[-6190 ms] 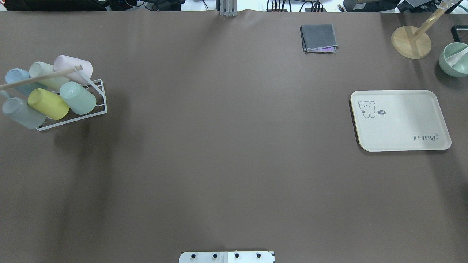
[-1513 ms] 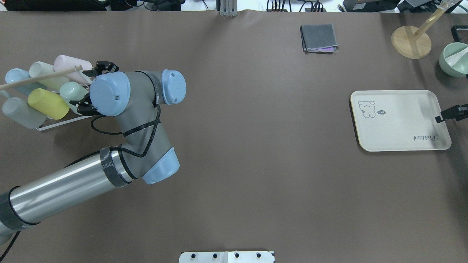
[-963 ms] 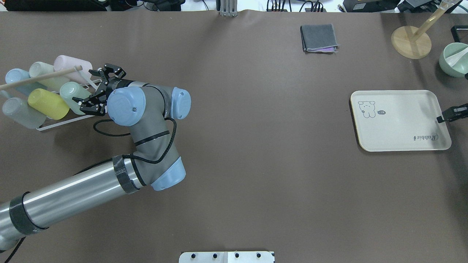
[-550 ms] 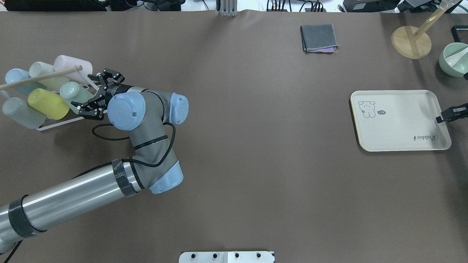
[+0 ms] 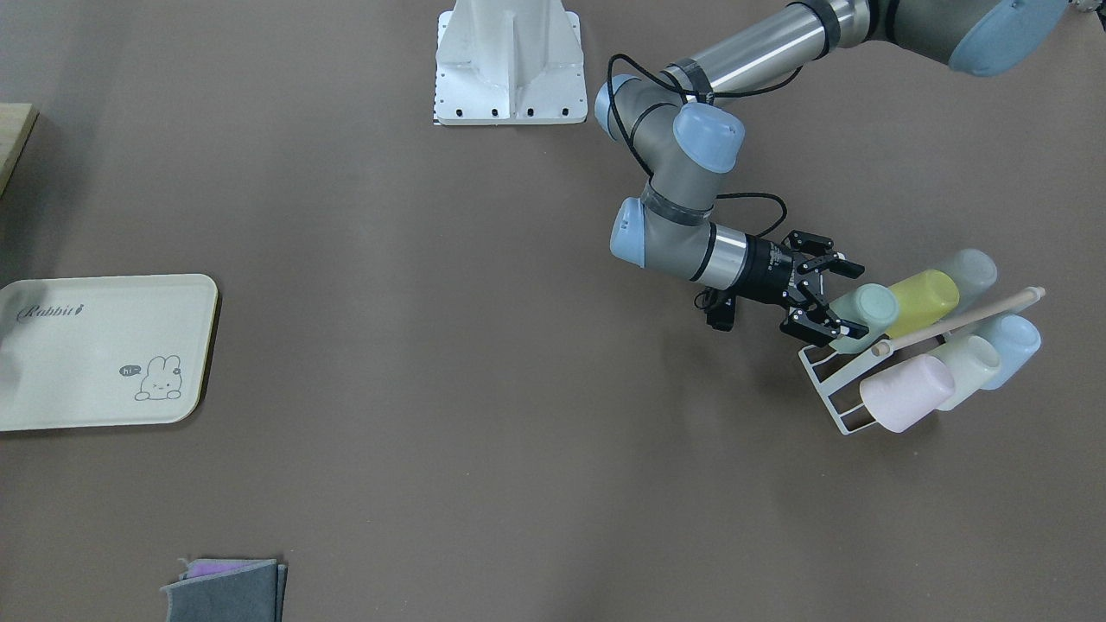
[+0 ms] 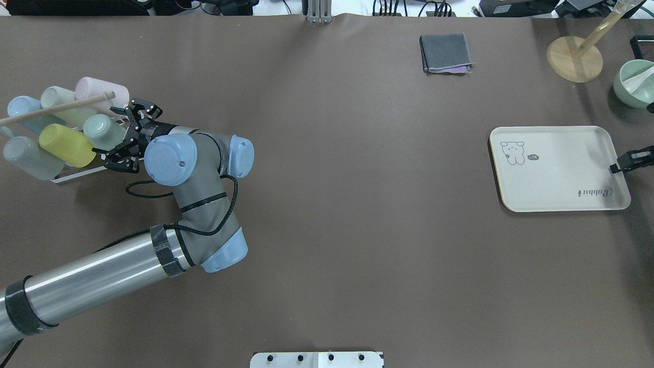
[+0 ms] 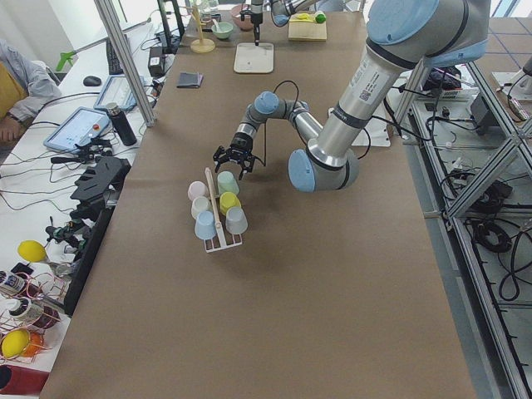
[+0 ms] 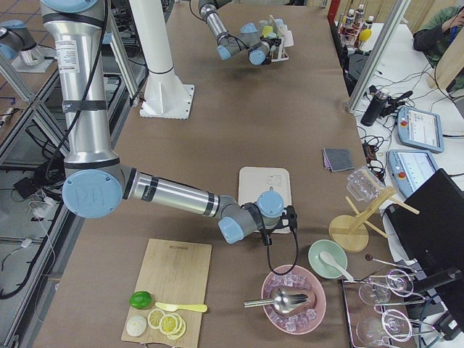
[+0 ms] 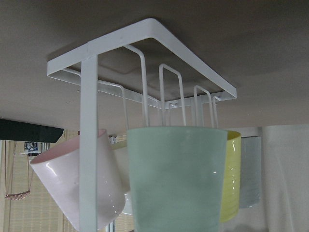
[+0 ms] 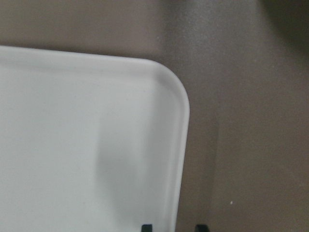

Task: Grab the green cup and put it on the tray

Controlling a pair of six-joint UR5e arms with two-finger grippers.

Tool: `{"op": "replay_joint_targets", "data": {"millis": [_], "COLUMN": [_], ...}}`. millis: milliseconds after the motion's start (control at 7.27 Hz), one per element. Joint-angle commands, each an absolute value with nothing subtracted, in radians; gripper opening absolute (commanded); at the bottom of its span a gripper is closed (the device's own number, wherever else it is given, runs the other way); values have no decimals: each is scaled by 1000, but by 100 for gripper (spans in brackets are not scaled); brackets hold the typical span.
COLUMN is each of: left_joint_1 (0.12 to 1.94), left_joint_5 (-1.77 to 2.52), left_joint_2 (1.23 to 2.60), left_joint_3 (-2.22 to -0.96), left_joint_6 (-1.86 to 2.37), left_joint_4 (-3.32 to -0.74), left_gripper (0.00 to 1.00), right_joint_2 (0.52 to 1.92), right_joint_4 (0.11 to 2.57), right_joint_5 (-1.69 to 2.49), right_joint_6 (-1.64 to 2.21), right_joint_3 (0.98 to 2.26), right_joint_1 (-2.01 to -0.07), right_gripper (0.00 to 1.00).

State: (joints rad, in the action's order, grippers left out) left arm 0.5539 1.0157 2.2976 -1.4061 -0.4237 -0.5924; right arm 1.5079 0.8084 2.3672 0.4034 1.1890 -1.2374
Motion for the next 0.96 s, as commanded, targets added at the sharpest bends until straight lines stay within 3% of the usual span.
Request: {"op": "replay_joint_targets", "data": {"millis": [0, 275, 825], "left_joint_1": [537, 520, 515], "left_joint_5": [968, 921, 896], "left_joint_2": [2289, 2289, 2260], "left_joint_3": [-1407, -1399, -1384], "left_joint_6": [-458, -509, -535], "left_joint_4": [-566, -574, -594], "left_gripper": [98, 98, 98], "right_joint_2": [1508, 1508, 1474], "right_joint_4": [808, 807, 807], "right_joint_5": [2368, 2368, 2631], "right_joint_6": [403, 403, 405], "right_joint_3": [1189, 1196, 1227], "right_joint_1": [-1236, -1236, -1351], "right_gripper": [36, 4, 0]}}
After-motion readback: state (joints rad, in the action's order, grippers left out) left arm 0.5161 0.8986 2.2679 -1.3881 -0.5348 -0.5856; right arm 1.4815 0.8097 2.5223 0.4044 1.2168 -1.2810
